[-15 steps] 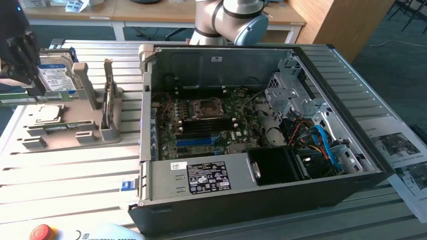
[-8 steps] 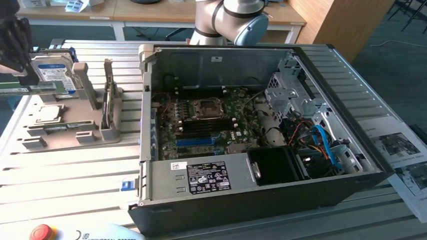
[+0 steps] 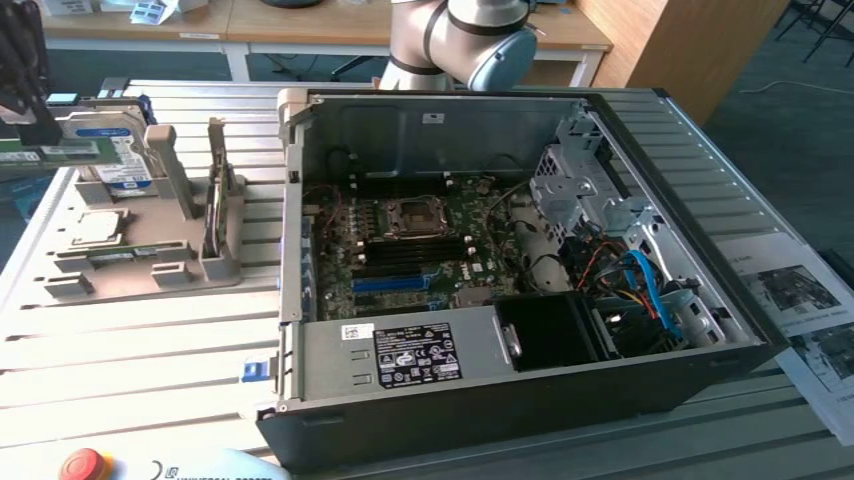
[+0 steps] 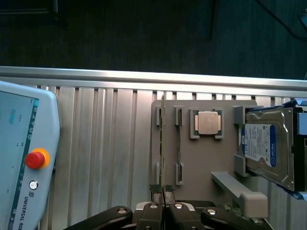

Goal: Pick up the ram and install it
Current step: 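Pick up the ram and move it above insertion slot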

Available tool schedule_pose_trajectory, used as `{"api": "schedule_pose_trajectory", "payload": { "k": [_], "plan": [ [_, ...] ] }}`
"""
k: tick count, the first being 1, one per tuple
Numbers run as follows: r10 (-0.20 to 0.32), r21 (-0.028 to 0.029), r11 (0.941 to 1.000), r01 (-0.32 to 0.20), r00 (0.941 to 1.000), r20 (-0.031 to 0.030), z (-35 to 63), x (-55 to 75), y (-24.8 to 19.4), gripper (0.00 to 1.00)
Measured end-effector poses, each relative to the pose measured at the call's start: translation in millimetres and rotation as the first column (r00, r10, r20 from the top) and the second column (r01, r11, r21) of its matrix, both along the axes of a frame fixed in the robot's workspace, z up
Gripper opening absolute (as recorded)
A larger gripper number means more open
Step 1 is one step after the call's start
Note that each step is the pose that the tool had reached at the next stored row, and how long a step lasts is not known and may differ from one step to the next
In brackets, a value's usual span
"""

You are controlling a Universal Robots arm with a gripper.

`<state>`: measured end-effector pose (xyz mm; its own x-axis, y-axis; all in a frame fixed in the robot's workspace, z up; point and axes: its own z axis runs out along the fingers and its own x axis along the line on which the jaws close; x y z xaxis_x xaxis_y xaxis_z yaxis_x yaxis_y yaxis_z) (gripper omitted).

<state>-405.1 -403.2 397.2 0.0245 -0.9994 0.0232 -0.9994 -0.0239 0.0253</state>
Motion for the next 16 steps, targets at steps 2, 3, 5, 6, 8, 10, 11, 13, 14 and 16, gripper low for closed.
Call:
{"api": "schedule_pose_trajectory", "payload": {
  "k": [2, 3, 5, 6, 8, 10, 11, 13, 14, 16],
  "plan": [
    [0.000, -0.0007, 1.0000, 0.000, 1.0000, 0.0000, 6.4, 0.0, 0.0, 0.11],
    [-0.001, -0.0010, 1.0000, 0.001, 1.0000, 0.0000, 9.7, 0.0, 0.0, 0.11],
    [-0.001, -0.0018, 1.0000, 0.001, 1.0000, 0.0000, 16.0, 0.0, 0.0, 0.11],
    [-0.001, -0.0023, 1.0000, 0.001, 1.0000, 0.0000, 19.3, 0.0, 0.0, 0.11],
    [-0.002, -0.0031, 1.0000, 0.002, 1.0000, 0.0001, 26.0, 0.0, 0.0, 0.11],
    [-0.002, -0.0038, 1.0000, 0.002, 1.0000, -0.0001, 31.6, 0.0, 0.0, 0.11],
    [-0.003, -0.0038, 1.0000, 0.003, 1.0000, 0.0001, 32.6, 0.0, 0.0, 0.11],
    [-0.003, -0.0038, 1.0000, 0.003, 1.0000, 0.0002, 32.7, 0.0, 0.0, 0.11],
    [-0.003, -0.0038, 1.0000, 0.003, 1.0000, 0.0002, 32.8, 0.0, 0.0, 0.11],
    [-0.003, -0.0039, 1.0000, 0.003, 1.0000, 0.0001, 32.8, 0.0, 0.0, 0.11]
  ]
}}
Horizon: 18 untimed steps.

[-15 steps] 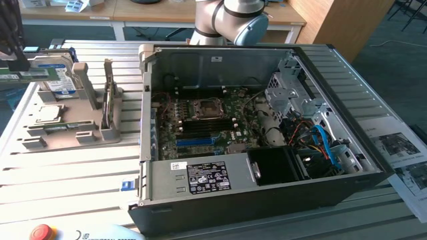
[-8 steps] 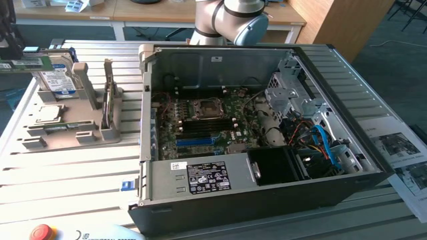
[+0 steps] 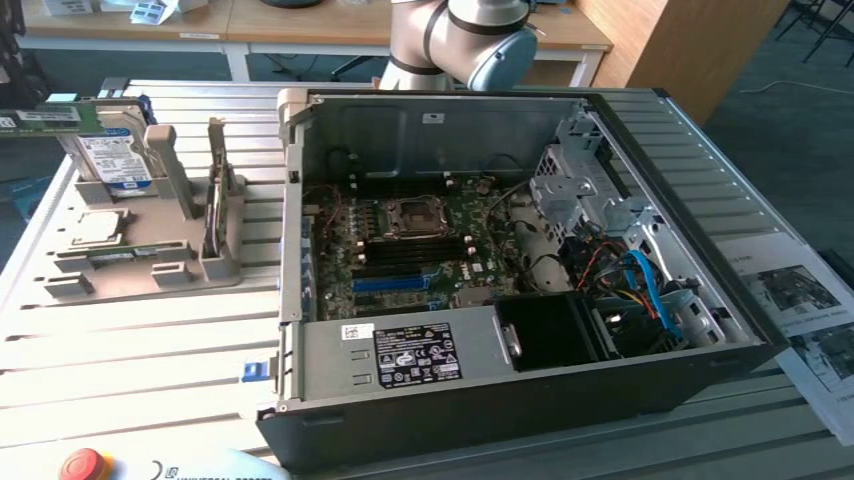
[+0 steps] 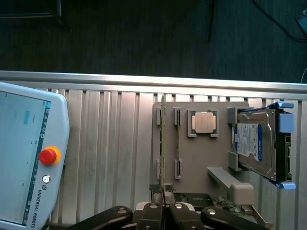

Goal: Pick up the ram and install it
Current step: 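Pick up the ram and move it above insertion slot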

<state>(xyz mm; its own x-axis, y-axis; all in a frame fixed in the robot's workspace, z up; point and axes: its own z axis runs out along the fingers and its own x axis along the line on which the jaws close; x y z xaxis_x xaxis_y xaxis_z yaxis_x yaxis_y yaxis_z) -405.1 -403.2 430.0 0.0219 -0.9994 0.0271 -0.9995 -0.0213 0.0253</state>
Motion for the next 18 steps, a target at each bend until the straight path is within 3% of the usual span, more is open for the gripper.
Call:
{"api": "schedule_pose_trajectory", "payload": {
  "k": [5, 18],
  "plan": [
    [0.000, 0.0000, 1.0000, 0.000, 1.0000, -0.0004, 0.1, 4.2, 0.0, 0.11],
    [0.000, -0.0001, 1.0000, 0.000, 1.0000, -0.0037, 0.1, 35.7, 0.0, 0.11]
  ]
}}
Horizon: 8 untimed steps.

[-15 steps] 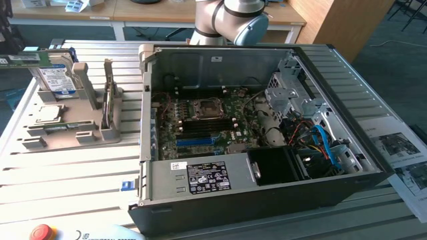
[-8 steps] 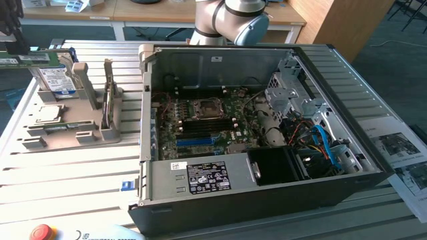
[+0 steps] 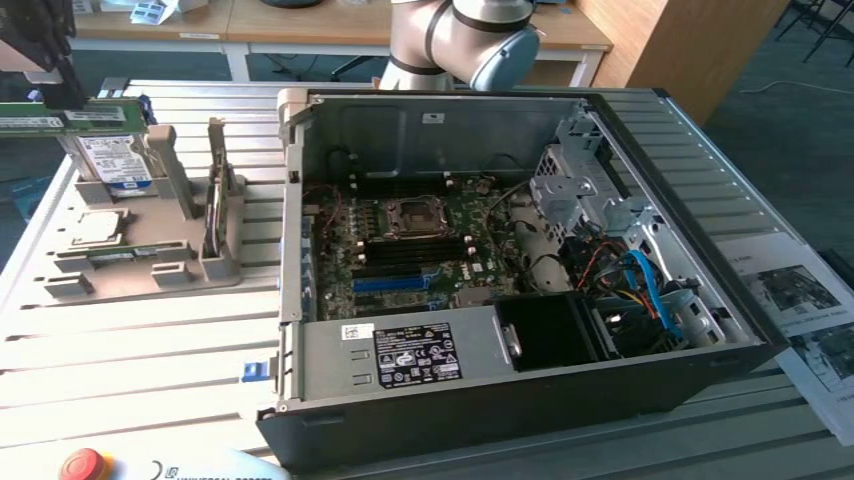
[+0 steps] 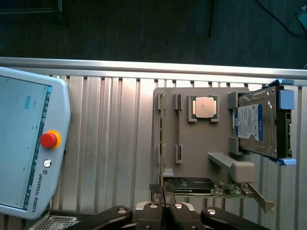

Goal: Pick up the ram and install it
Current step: 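Pick up the ram and move it above insertion slot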

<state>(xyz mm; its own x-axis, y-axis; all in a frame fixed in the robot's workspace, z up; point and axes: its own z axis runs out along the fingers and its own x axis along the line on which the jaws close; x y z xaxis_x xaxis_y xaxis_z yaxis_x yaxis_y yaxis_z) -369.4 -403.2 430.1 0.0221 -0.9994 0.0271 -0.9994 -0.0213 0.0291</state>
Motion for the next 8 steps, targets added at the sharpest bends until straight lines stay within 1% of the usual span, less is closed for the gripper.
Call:
{"api": "schedule_pose_trajectory", "payload": {
  "k": [8],
  "plan": [
    [0.000, 0.0001, 1.0000, 0.000, 1.0000, -0.0025, 0.0, 20.8, -0.1, 0.11]
  ]
}}
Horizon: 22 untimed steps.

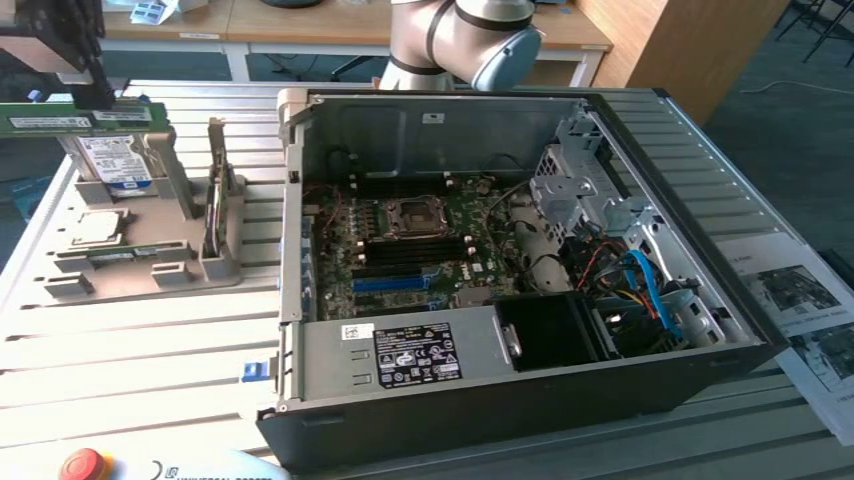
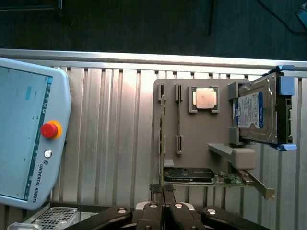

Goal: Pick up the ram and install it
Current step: 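Pick up the ram and move it above insertion slot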

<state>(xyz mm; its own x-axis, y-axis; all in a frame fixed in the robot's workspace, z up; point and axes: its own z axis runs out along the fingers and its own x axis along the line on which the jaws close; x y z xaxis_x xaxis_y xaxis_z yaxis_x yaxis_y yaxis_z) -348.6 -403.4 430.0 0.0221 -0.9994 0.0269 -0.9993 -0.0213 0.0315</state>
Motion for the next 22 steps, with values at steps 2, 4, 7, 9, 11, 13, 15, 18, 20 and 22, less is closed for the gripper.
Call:
{"api": "schedule_pose_trajectory", "payload": {
  "k": [2, 4, 7, 9, 11, 13, 15, 18, 20, 22],
  "plan": [
    [0.000, 0.0000, 1.0000, 0.000, 1.0000, -0.0008, 0.0, 5.9, -0.1, 0.11],
    [0.000, 0.0000, 1.0000, 0.000, 1.0000, -0.0018, 0.0, 12.4, -0.1, 0.11],
    [0.000, 0.0000, 1.0000, 0.000, 1.0000, -0.0034, 0.0, 22.0, -0.1, 0.11],
    [0.000, 0.0000, 1.0000, 0.000, 1.0000, -0.0041, 0.0, 27.7, -0.2, 0.11],
    [0.000, 0.0001, 1.0000, 0.000, 1.0000, -0.0047, -0.1, 33.6, -0.3, 0.11],
    [0.000, 0.0000, 1.0000, 0.000, 1.0000, -0.0057, 0.0, 39.5, -0.3, 0.11],
    [0.000, 0.0000, 1.0000, 0.000, 1.0000, -0.0065, 0.0, 45.4, -0.3, 0.11],
    [0.000, 0.0001, 1.0000, 0.000, 1.0000, -0.0077, 0.0, 54.8, -0.4, 0.11],
    [0.000, 0.0000, 1.0000, 0.000, 1.0000, -0.0087, 0.0, 61.1, -0.5, 0.11],
    [0.000, 0.0000, 1.0000, 0.000, 1.0000, -0.0096, 0.0, 67.7, -0.6, 0.11]
  ]
}}
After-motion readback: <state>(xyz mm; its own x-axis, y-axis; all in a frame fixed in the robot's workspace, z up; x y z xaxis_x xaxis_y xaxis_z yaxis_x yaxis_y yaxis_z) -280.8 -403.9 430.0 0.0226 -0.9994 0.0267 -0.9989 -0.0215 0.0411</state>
